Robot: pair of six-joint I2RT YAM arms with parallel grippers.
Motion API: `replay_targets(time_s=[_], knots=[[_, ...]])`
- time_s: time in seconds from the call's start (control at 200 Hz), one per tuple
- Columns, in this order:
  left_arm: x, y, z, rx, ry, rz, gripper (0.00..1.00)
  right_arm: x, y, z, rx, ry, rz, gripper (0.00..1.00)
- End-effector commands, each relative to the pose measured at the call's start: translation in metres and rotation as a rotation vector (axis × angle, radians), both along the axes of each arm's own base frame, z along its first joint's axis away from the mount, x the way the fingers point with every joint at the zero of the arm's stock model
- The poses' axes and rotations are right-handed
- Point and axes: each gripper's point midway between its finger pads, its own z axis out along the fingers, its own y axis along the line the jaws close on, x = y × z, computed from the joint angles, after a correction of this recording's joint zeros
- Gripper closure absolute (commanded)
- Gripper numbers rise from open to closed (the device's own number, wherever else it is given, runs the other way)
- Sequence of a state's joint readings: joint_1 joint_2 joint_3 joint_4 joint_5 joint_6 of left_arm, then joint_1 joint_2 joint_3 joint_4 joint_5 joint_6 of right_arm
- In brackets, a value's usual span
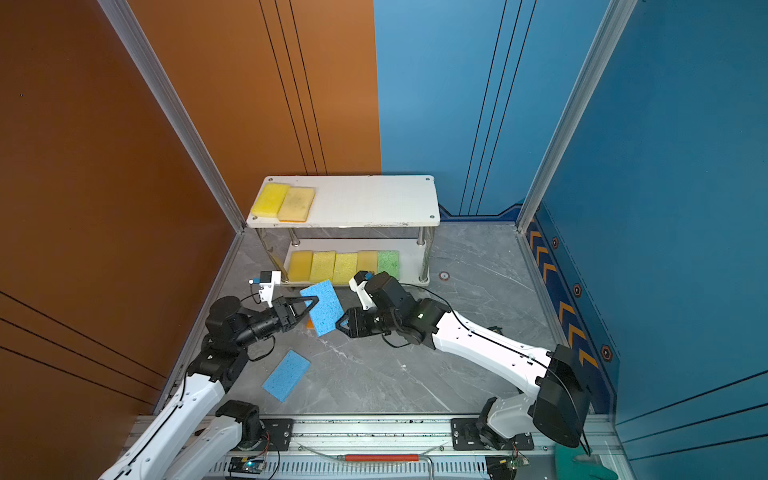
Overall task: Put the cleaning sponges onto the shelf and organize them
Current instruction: 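Hold the blue sponge up with the right gripper while the left hovers beside it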
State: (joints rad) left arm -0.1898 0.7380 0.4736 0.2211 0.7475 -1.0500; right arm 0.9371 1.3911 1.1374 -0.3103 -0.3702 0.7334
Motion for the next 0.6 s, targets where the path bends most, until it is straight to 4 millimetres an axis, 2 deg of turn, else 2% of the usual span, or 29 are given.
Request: replay_targets(time_s=[0.0, 0.596], knots=[[-0.0059, -0.0024, 0.0015, -0.014, -0.01, -0.03, 0.95, -0.0001, 0.0026, 0.0082, 0.026, -0.027, 0.003, 0.6], [-0.0074, -0.0027, 0.0001, -0.017, -0.004, -0.034, 0.95, -0.0018, 0.0033, 0.0081, 0.025, -0.033, 0.001, 0.92]])
